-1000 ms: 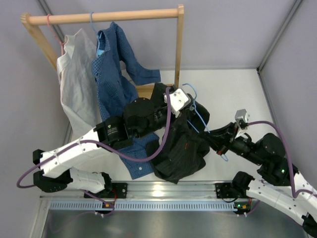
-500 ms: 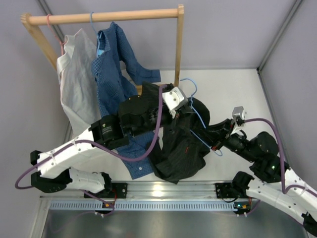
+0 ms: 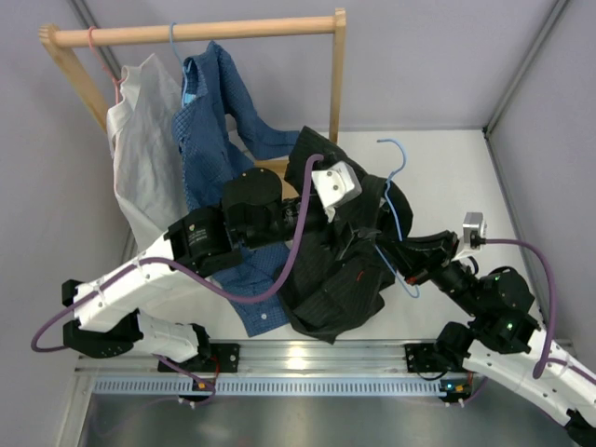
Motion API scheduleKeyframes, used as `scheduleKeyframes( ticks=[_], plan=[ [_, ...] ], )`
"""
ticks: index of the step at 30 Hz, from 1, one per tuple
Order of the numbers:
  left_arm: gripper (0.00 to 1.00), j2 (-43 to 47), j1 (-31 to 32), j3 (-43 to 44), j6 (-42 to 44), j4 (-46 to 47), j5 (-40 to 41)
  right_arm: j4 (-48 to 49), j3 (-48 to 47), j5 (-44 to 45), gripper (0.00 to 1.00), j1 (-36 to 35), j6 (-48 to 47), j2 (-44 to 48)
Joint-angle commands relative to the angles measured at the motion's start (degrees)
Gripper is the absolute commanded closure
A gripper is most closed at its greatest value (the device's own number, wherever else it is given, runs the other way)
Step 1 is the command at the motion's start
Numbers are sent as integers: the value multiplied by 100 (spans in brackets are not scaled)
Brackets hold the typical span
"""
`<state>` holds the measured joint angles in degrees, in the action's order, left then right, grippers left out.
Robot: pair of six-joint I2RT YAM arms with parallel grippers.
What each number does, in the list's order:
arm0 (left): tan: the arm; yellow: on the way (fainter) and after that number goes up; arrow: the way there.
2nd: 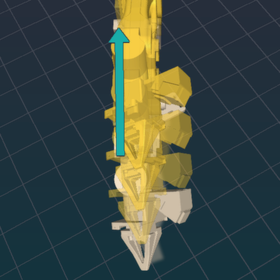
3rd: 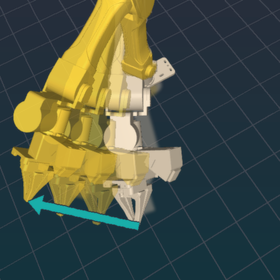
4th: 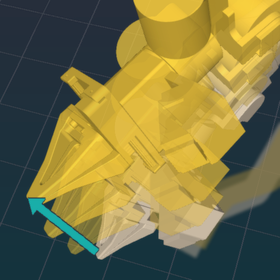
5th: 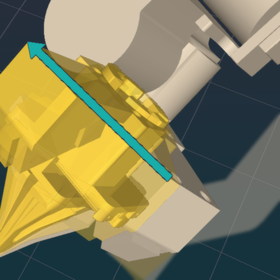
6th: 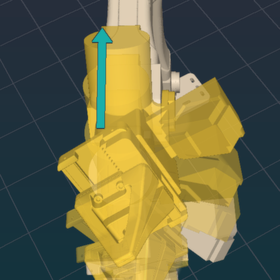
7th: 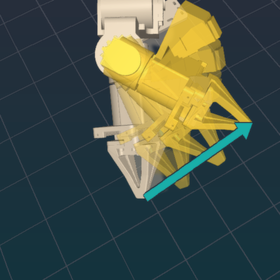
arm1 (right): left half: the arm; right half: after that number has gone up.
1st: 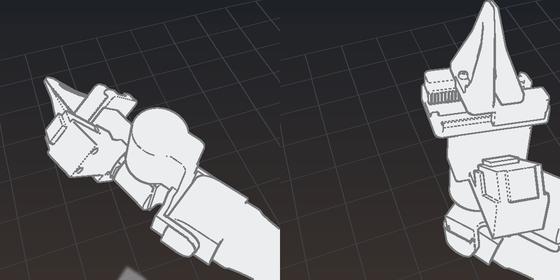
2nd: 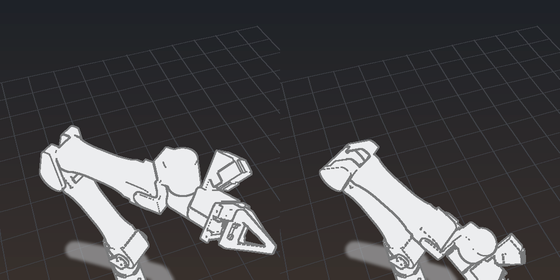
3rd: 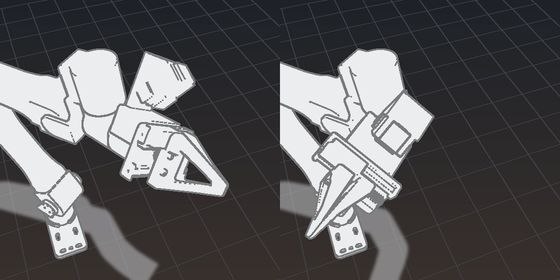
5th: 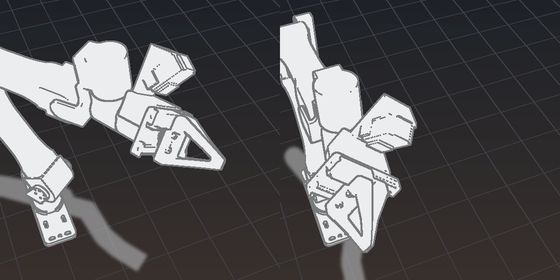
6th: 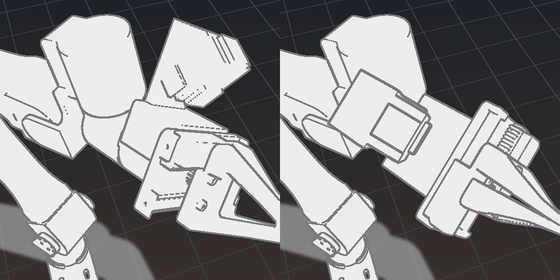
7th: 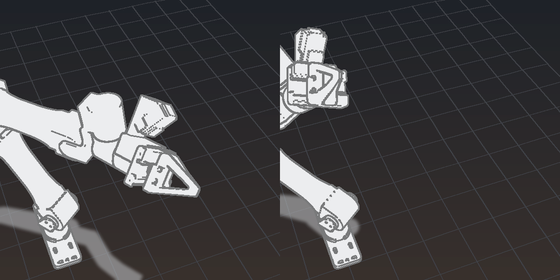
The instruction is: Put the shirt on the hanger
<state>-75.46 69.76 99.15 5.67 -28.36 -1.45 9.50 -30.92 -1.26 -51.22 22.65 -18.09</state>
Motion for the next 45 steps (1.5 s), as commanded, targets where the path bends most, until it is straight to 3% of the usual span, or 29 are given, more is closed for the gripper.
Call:
scheduleKeyframes(
  ticks=[1,5,7,8,9,11,12,13,16,22,28,35,40,45],
  plan=[
    [18,268,20,271,373,-3,320,905,15,82,100,7,72,165],
    [22,243,-58,359,925,269,725,738,68,-23,100,7,46,323],
    [23,-46,-496,847,971,17,298,554,103,-94,100,7,55,419],
    [23,-178,-724,1077,936,-151,-105,475,129,-94,100,7,55,524],
    [24,-319,-1292,1315,884,-326,-1145,300,130,-103,100,7,55,578],
    [24,-714,-1928,1894,665,-695,-2441,141,112,-147,100,7,20,735],
    [23,-837,-2366,2045,672,-810,-3596,44,86,-182,100,7,-6,762],
    [23,-943,-2475,2168,742,-933,-4060,-122,60,-321,100,7,-24,789],
    [21,-1225,-2555,2301,1109,-1250,-5105,-456,-168,-585,100,-2,-112,781],
    [21,-1348,-2555,1933,1269,-1295,-6399,-809,-476,-1086,100,7,-200,631],
    [26,-1182,-2555,1423,1507,-1286,-6780,-888,-635,-1639,100,7,-235,561],
    [37,-1217,-2424,1291,1129,-1304,-6991,-590,-644,-2177,100,7,-183,324],
    [68,-945,-2168,887,1234,-1304,-6851,-335,-696,-2388,100,7,-165,87],
    [70,-585,-2115,342,1375,-1304,-6860,-211,-767,-2476,100,7,-165,-28]
  ],
)
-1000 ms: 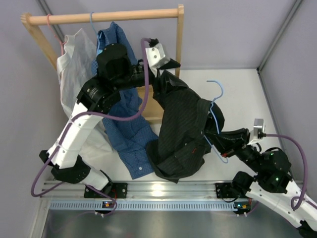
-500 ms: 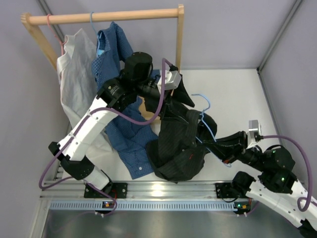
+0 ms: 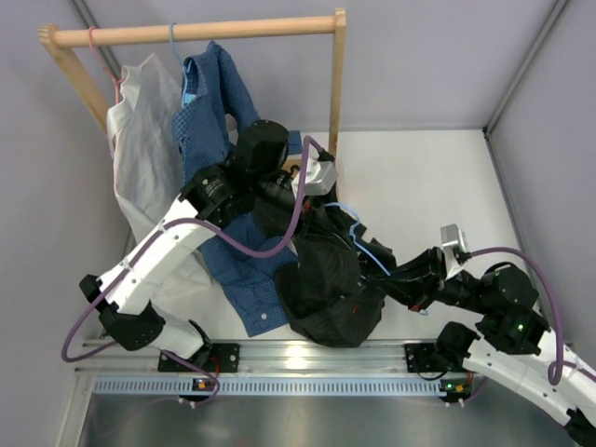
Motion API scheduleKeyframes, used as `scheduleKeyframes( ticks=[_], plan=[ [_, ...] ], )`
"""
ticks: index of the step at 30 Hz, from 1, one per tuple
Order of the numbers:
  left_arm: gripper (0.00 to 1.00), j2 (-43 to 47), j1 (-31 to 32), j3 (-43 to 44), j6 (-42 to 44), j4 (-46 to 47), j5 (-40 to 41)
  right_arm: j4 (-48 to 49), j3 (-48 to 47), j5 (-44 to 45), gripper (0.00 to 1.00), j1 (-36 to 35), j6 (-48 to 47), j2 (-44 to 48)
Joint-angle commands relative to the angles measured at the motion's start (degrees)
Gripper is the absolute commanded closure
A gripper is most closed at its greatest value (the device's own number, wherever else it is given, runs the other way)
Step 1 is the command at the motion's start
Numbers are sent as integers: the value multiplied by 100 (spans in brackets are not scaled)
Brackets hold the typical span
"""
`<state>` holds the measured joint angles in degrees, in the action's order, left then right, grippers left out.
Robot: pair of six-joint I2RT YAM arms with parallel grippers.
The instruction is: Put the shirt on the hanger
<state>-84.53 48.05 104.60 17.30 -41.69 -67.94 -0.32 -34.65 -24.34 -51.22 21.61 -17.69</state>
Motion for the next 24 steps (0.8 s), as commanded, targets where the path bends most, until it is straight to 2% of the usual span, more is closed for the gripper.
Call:
scheduleKeyframes(
  ticks=[1,2,3,7,10,11,12,13,14,16,17,18,20,21,23,24],
  plan=[
    [81,358,55,-325,230,30,-176,779,-436,-220,100,7,-60,-102],
    [92,402,55,-387,256,38,-149,779,-446,-238,100,7,-77,-120],
    [98,472,55,-431,291,30,-132,779,-454,-238,100,7,-86,-120],
    [100,683,55,-581,423,21,-97,744,-481,-151,100,7,-130,-129],
    [100,728,55,-493,275,3,245,437,-551,182,100,7,-253,-94],
    [100,736,55,-432,230,3,464,358,-551,297,94,7,-323,-59],
    [100,745,55,-405,117,3,588,174,-551,611,74,7,-358,-33],
    [100,763,55,-388,72,12,685,77,-551,762,62,7,-428,46],
    [100,780,55,-335,-76,21,903,-194,-551,1121,27,7,-464,125],
    [100,902,55,-396,-340,291,1273,-538,-612,1684,5,7,-490,213],
    [100,973,55,-518,-489,450,1527,-740,-665,2000,1,7,-482,257],
    [100,1052,55,-615,-839,660,2191,-959,-770,2777,0,7,-464,362],
    [100,1341,55,-808,-1218,1230,3089,-1645,-885,3520,1,7,-210,442],
    [100,1430,55,-975,-1525,1364,3973,-1865,-963,4063,1,7,-88,503],
    [100,1666,55,-1134,-1817,1654,4708,-2296,-973,4349,1,-2,308,565],
    [100,1729,55,-1256,-1983,1682,4885,-2367,-912,4463,4,7,440,609]
  ],
)
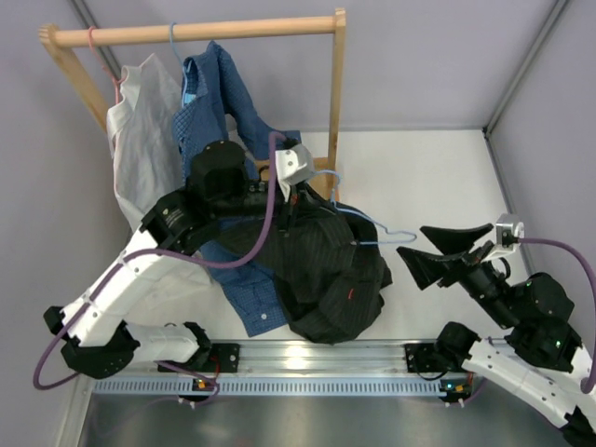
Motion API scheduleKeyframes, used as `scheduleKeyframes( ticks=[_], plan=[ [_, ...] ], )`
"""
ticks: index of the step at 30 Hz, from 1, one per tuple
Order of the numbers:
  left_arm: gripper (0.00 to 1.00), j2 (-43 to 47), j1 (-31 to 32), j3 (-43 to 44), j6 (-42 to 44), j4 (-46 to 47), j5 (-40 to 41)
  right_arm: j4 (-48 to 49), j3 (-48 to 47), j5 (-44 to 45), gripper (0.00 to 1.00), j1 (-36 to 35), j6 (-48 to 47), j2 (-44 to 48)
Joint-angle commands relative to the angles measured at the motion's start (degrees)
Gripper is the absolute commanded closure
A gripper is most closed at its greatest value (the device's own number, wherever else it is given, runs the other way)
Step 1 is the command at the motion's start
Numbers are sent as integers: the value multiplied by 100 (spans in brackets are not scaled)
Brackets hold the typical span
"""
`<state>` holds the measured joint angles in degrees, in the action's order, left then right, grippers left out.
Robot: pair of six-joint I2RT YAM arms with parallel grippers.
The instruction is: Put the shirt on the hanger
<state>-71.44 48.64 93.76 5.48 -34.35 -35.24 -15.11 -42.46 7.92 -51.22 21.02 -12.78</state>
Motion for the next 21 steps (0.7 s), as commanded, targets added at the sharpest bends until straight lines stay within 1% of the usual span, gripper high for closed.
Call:
scheduleKeyframes(
  ticks=[1,3,4,5,7,8,9,11,12,14,15,16,18,19,21],
  plan=[
    [100,481,-4,-226,-881,974,1704,-932,-96,1273,6,7,839,152],
    [100,622,-4,-349,-1206,1044,1994,-967,87,1386,13,7,1271,196],
    [100,675,-4,-523,-1302,1096,2195,-976,167,1431,15,7,1822,205],
    [100,745,-4,-655,-1495,1201,2319,-941,246,1440,17,7,2097,205],
    [100,938,-4,-1006,-1610,1448,2356,-740,579,1370,22,-2,2676,170],
    [100,1000,-4,-1121,-1689,1535,2303,-304,702,1283,24,7,2767,109],
    [100,1113,-4,-1227,-1742,1623,2251,-90,886,1099,27,7,2811,-65],
    [100,1202,-4,-1490,-1865,1878,2154,235,967,975,30,7,2908,-338],
    [100,1255,-4,-1544,-1909,1931,2145,550,1011,887,34,-2,2987,-635],
    [100,1273,-4,-1667,-1989,2046,2136,912,1107,808,37,-2,3110,-901],
    [100,1282,-4,-1694,-2024,2072,2162,1105,1256,746,41,7,3215,-1137],
    [100,1290,-4,-1737,-2050,2107,2171,1473,1353,711,43,-2,3425,-1235],
    [100,1291,-4,-1834,-2086,2222,2092,1905,1581,684,48,7,3593,-1524],
    [100,1264,-4,-1852,-2094,2248,2074,2220,1635,684,49,7,3698,-1613],
    [100,1194,-4,-1861,-2068,2248,1987,2407,1662,719,50,-2,3760,-1902]
  ],
)
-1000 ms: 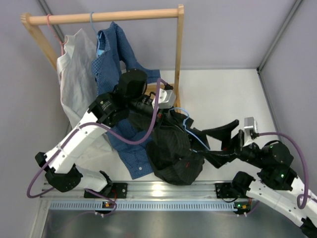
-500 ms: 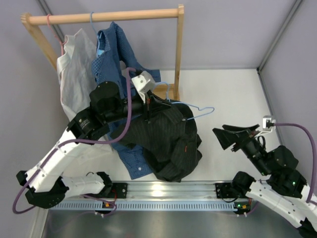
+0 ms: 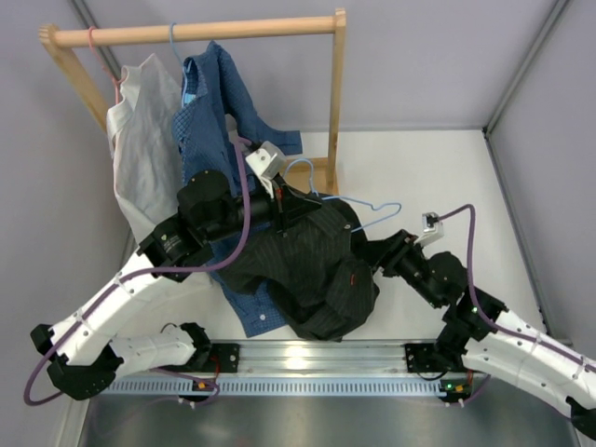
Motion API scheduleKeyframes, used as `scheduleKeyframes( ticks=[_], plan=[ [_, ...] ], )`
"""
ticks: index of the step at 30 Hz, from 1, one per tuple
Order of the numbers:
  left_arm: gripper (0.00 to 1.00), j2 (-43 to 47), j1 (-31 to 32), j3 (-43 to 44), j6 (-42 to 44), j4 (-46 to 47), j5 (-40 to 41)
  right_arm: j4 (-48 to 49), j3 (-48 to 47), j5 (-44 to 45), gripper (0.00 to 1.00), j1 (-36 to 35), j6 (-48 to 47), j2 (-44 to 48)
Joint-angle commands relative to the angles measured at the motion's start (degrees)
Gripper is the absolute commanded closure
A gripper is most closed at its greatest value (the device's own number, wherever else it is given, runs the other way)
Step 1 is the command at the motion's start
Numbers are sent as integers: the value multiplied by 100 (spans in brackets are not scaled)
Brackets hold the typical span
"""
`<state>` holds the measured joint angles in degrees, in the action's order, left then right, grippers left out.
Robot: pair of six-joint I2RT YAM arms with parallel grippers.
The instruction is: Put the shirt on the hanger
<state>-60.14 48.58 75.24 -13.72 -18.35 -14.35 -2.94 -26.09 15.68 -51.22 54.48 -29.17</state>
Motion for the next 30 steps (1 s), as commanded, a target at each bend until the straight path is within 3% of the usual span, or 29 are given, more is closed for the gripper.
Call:
scheduleKeyframes(
  ticks=[1,5,6,8,9,10,20,30],
  plan=[
    [100,38,3,-18,-158,657,-94,1251,7,-39,50,-2,449,-334],
    [100,11,3,-53,-131,657,-68,1340,-2,110,57,7,537,-581],
    [100,20,3,-54,-123,657,-77,1357,42,232,68,-2,529,-599],
    [100,37,3,-71,-97,657,-50,1279,86,452,80,7,538,-573],
    [100,55,3,-71,-70,648,-50,1217,138,740,97,7,538,-477],
    [100,72,3,-115,-35,648,10,1139,156,900,100,7,511,-415],
    [100,661,3,-422,342,288,450,-408,-597,1930,100,358,-472,210],
    [100,1100,3,-835,739,-292,266,-1446,-2110,1842,100,718,-1668,-730]
  ],
)
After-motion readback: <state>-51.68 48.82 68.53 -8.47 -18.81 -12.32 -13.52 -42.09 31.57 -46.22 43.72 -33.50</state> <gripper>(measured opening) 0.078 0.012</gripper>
